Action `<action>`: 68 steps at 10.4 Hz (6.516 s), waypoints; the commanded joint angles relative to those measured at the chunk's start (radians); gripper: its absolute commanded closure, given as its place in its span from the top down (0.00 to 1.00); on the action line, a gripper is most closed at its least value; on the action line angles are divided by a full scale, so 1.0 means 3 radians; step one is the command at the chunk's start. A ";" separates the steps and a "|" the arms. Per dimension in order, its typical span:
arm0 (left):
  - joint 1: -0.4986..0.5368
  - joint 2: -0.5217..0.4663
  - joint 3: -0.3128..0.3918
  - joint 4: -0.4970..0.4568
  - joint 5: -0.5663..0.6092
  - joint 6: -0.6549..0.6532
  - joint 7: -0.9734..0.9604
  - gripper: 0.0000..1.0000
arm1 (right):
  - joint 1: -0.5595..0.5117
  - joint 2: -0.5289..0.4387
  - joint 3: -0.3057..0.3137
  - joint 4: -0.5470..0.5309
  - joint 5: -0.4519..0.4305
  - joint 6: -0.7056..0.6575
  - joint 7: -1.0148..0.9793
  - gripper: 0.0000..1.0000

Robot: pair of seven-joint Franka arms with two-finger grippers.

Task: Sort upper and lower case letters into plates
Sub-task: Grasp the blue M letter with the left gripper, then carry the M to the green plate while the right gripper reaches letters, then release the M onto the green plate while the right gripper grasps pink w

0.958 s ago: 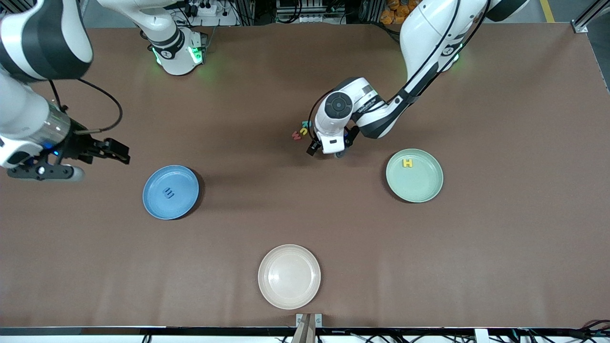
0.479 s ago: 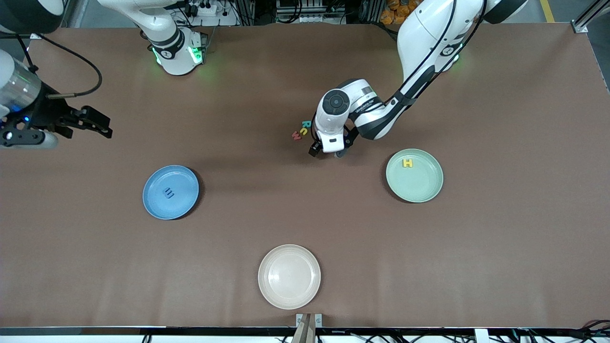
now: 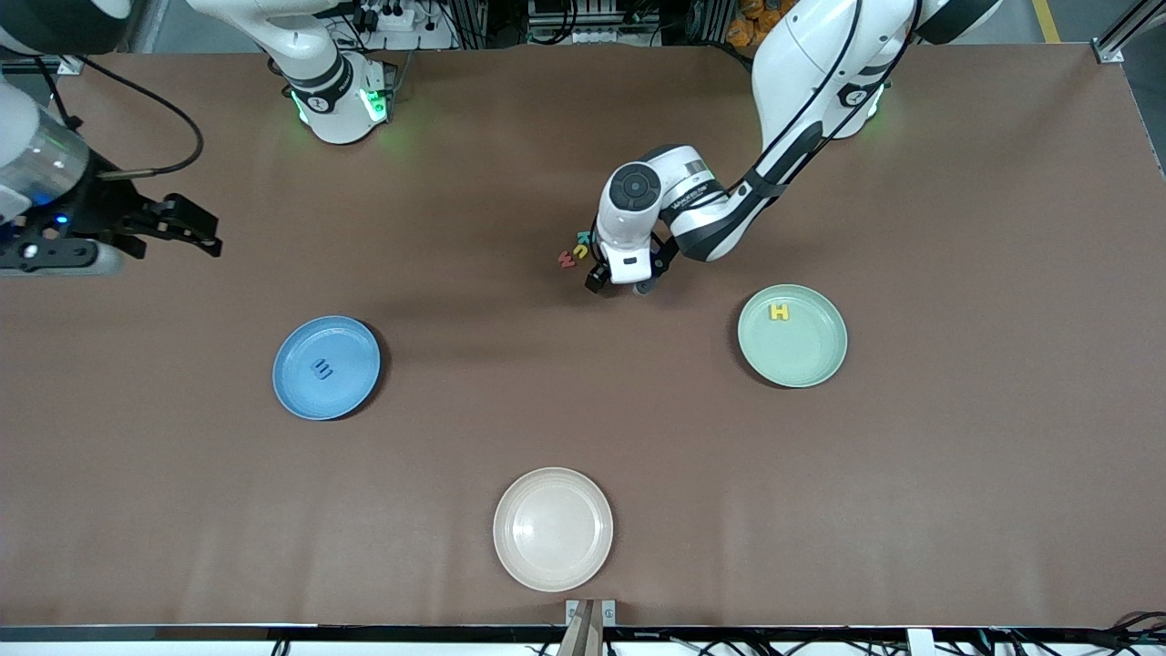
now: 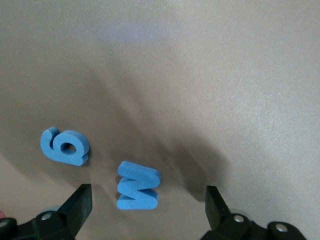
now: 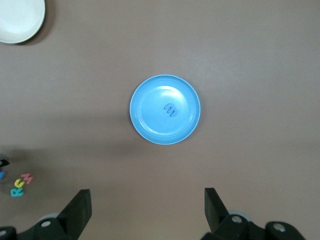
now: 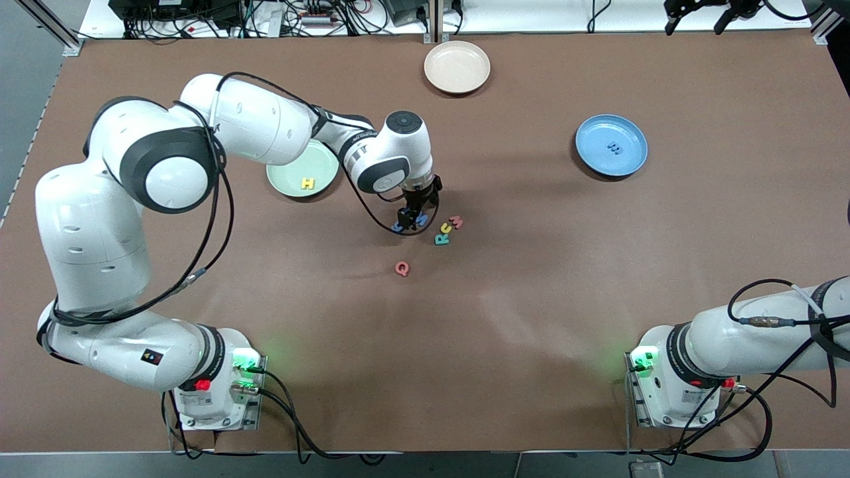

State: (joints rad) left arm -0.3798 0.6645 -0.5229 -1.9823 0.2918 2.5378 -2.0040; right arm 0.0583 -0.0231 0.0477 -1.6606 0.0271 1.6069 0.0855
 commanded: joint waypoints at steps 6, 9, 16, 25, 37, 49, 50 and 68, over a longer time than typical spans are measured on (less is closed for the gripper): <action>0.0008 -0.0016 0.0035 -0.0198 0.0357 0.0300 -0.0223 0.91 | -0.0082 -0.0164 0.0127 -0.0084 0.0073 -0.0065 -0.0019 1.00; 0.0003 -0.0016 0.0035 -0.0198 0.0357 0.0300 -0.0228 0.66 | -0.0062 -0.0128 0.0138 0.0018 0.0119 0.0018 -0.0029 1.00; 0.0029 -0.0022 0.0035 -0.0198 0.0357 0.0300 -0.0228 0.42 | -0.0041 -0.0082 0.0194 0.0023 0.0165 0.0171 -0.0024 1.00; 0.0095 -0.0108 0.0025 -0.0152 0.0362 0.0096 -0.0152 0.12 | 0.0189 0.0082 0.0199 0.0008 0.0160 0.0238 0.0257 1.00; 0.0717 -0.0415 -0.0388 -0.0008 0.0214 -0.1340 0.0706 0.07 | 0.0368 0.0271 0.0194 -0.0013 0.0114 0.0355 0.0512 1.00; 0.2509 -0.1126 -0.0772 -0.0582 0.0193 -0.2114 0.4988 0.08 | 0.0965 0.0843 0.0756 -0.0380 -0.0228 0.0891 0.3092 1.00; 0.2514 -0.1121 -0.0844 -0.0571 0.0198 -0.2083 0.4998 0.08 | 0.1078 0.0869 0.0782 -0.0533 -0.0228 0.1105 0.3429 1.00; 0.2708 -0.0845 -0.0860 -0.0587 0.0515 -0.1418 0.5361 1.00 | 0.1892 0.1943 0.0828 -0.1163 -0.0699 0.3136 0.6398 0.85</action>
State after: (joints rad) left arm 0.4252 0.4090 -0.7750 -2.1639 0.4260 2.1086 -0.4117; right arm 0.6147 0.5458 0.2923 -2.0139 -0.1480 2.5210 1.9423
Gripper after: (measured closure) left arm 0.260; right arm 0.123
